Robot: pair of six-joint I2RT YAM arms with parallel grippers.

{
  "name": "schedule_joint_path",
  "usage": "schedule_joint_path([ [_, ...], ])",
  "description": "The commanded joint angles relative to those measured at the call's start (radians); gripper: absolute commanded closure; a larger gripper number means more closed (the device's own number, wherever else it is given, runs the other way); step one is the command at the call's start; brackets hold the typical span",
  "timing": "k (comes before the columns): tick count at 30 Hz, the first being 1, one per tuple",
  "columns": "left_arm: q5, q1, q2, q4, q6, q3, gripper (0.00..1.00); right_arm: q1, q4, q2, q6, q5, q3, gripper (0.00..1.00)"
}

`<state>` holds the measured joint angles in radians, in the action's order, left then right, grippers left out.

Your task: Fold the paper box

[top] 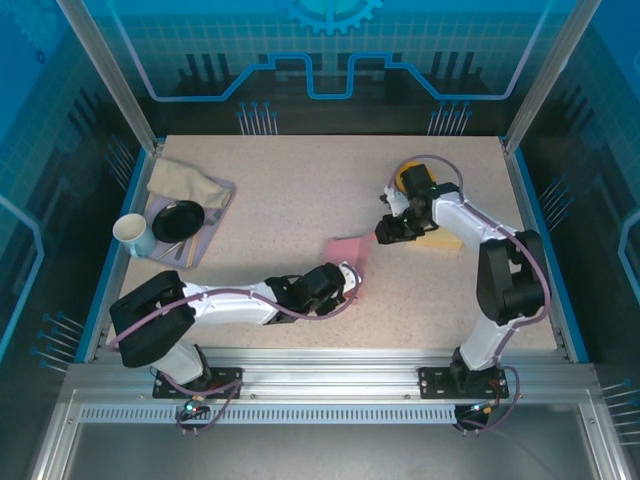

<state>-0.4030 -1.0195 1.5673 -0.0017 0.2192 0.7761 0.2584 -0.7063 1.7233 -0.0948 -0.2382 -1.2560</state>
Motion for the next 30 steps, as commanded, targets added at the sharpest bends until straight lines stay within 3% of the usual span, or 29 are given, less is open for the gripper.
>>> schedule_joint_path([
  [1,0.044,-0.004,0.034,-0.070,0.013,0.011,0.50,0.017,-0.016,-0.103,-0.046,0.006,-0.031,0.67],
  [5,0.047,0.001,0.041,-0.071,0.017,0.018,0.50,0.079,-0.051,-0.092,-0.039,-0.017,-0.122,0.67],
  [10,0.054,0.008,0.049,-0.069,0.019,0.020,0.50,0.150,-0.105,0.027,0.028,-0.005,-0.214,0.65],
  [20,0.091,0.066,0.004,-0.057,-0.011,0.000,0.49,0.217,-0.087,0.164,0.038,0.145,-0.146,0.66],
  [26,0.181,0.156,-0.156,-0.081,-0.149,-0.007,0.42,0.217,-0.044,0.126,-0.013,0.184,-0.081,0.66],
  [30,0.221,0.190,-0.280,-0.095,-0.302,-0.040,0.31,0.216,-0.014,0.093,-0.037,0.191,-0.053,0.66],
])
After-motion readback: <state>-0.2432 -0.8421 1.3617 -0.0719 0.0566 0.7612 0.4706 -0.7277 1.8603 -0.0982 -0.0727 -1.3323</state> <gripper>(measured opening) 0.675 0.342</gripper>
